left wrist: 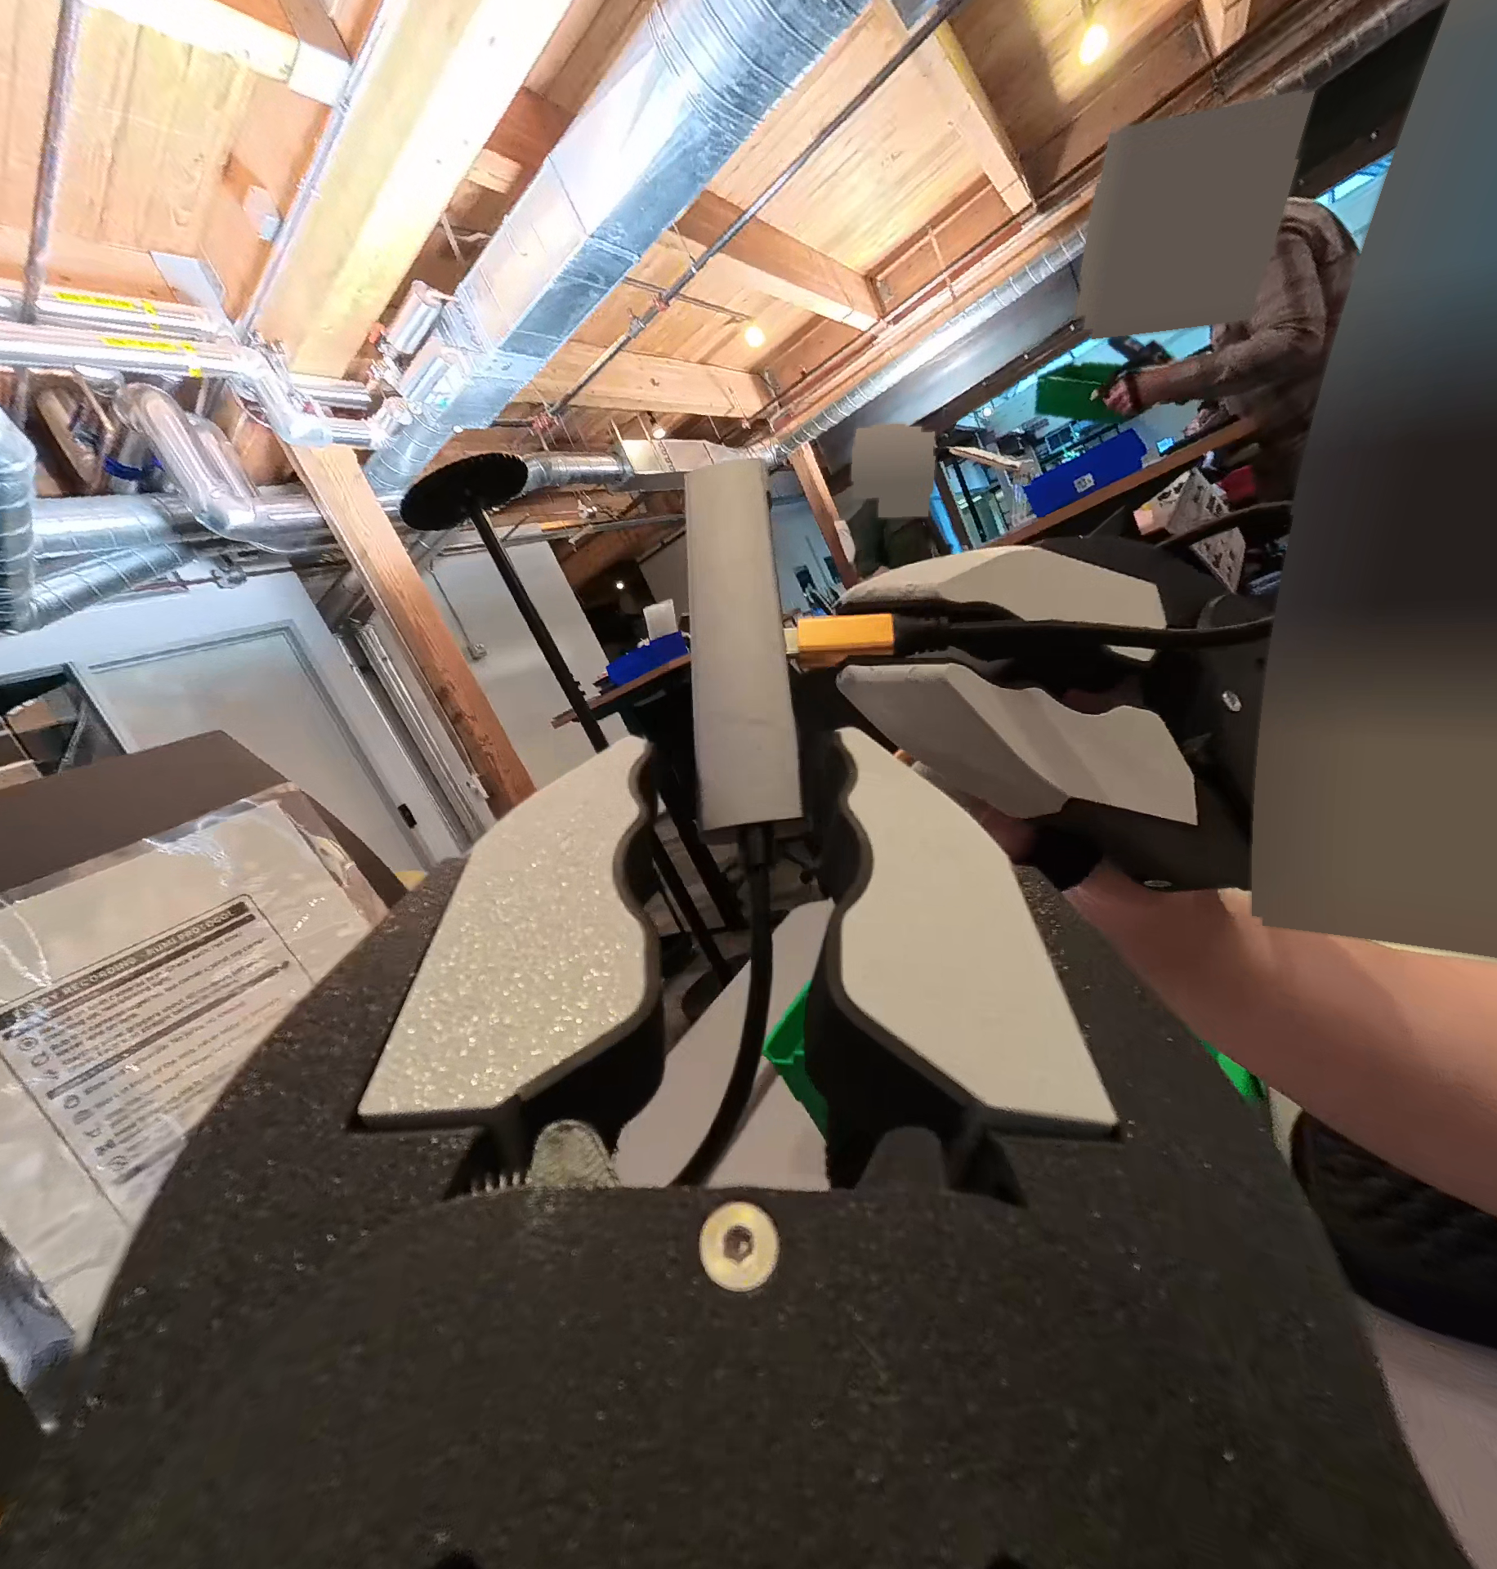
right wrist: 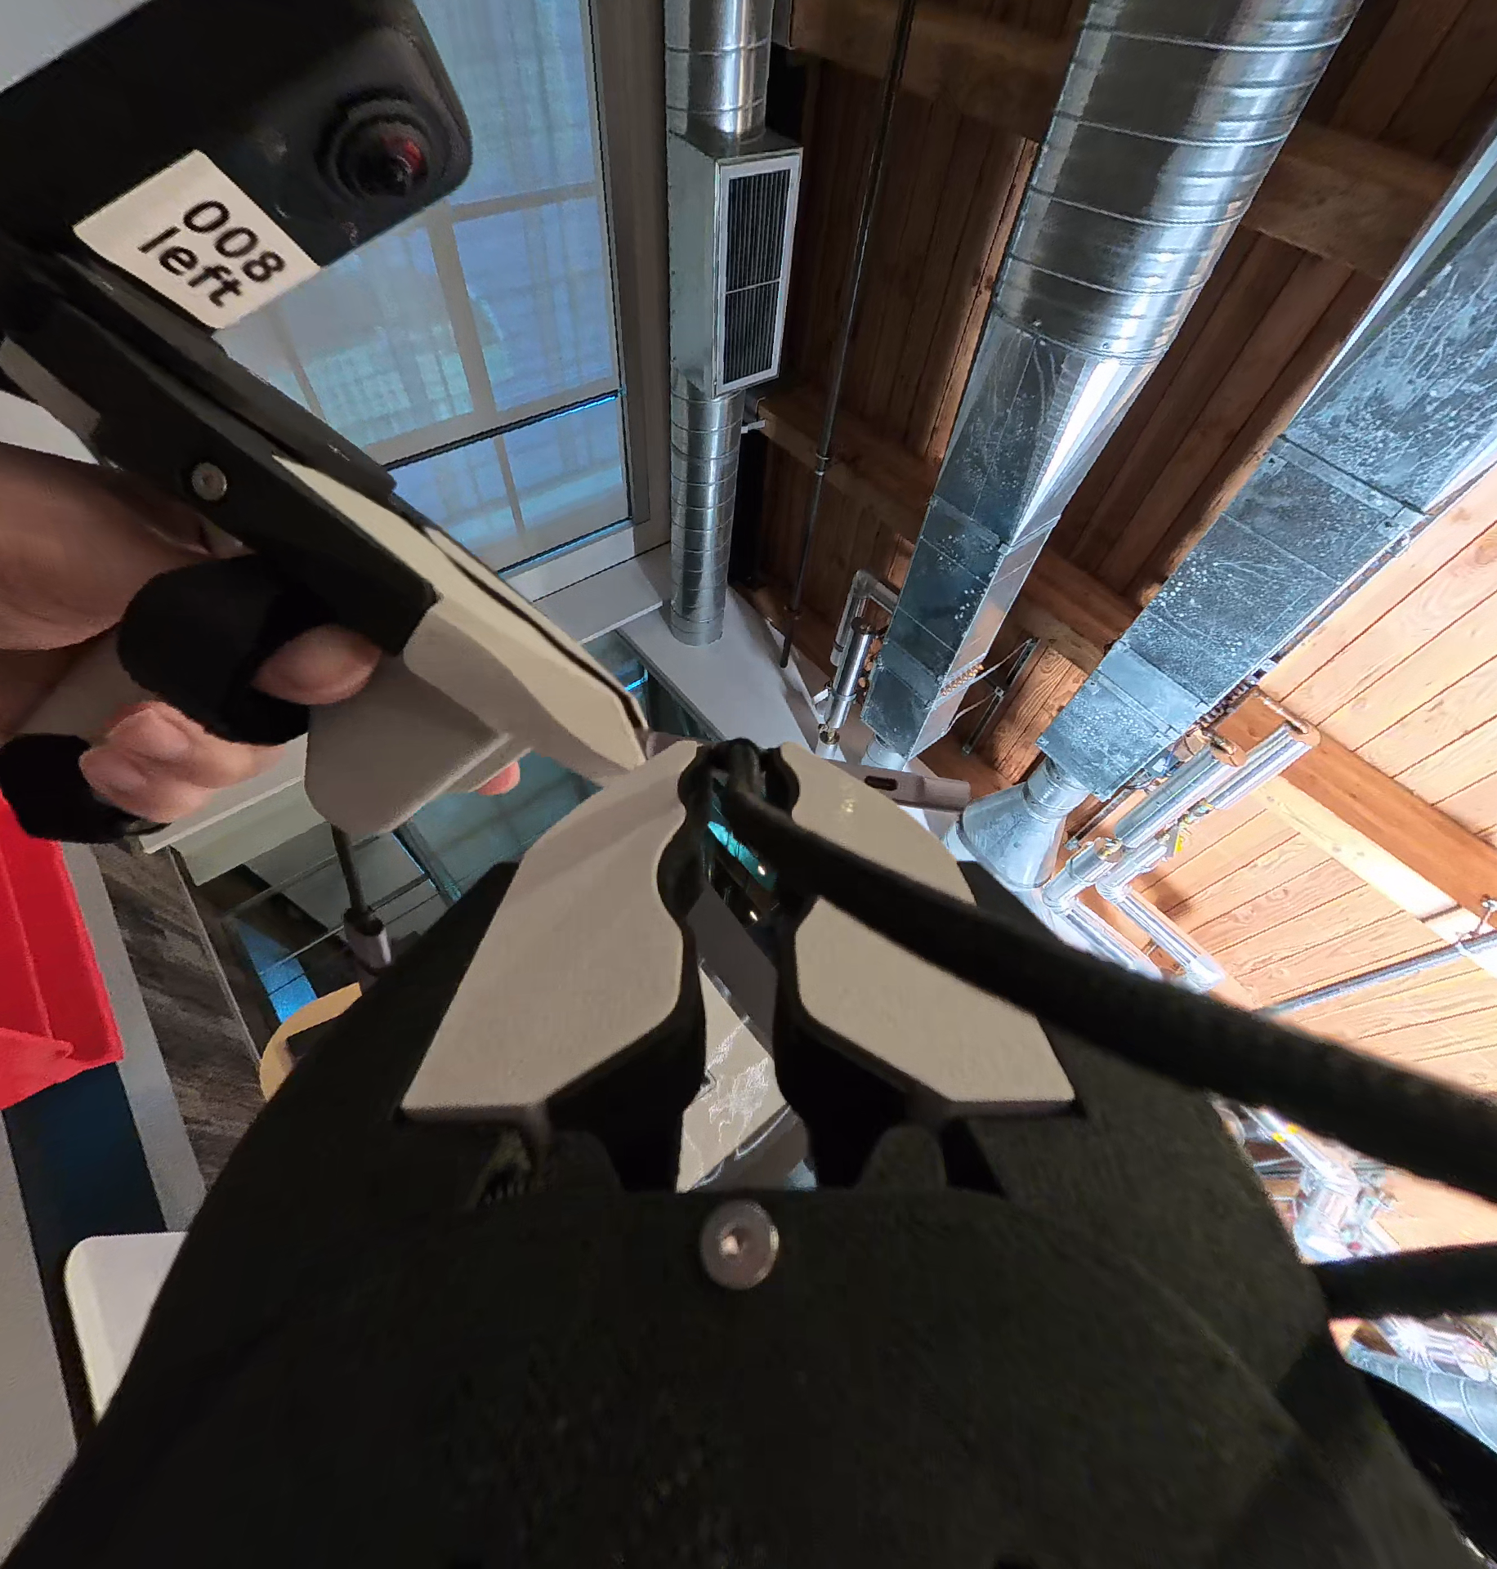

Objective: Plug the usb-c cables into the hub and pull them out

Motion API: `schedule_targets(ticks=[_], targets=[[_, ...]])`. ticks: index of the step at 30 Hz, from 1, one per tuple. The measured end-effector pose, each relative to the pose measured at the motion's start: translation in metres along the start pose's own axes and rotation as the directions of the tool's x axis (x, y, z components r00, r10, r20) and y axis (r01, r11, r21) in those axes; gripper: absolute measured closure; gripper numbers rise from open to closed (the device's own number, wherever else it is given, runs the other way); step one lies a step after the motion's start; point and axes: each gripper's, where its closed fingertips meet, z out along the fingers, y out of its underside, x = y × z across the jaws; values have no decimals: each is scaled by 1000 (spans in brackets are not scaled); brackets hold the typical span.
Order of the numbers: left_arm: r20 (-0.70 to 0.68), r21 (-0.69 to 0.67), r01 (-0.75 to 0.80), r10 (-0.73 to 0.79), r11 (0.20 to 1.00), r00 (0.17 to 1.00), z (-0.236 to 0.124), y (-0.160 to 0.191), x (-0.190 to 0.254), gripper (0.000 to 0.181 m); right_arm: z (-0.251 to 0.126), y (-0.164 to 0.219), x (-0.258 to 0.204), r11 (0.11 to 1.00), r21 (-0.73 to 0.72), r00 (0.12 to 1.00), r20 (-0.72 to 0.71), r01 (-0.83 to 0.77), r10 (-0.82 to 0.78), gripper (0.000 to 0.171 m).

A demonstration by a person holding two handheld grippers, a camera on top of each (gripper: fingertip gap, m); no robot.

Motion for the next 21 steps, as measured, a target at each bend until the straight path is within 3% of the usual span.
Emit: schedule_targets(ticks=[3,15,21], targets=[[-12,3,1,-1,1000,1000,1,2,2,157,1,1,-3,1000,-2,1000,13,1,-1,159],[44,-60,-144,147,988,988,-5,6,-6,157,3,10,-8,982,-17,977,103,-186,187,159],[9,-61,-98,99,993,995,-5,4,-2,156,-2,10,-8,972,34,967,113,-231,226,159]])
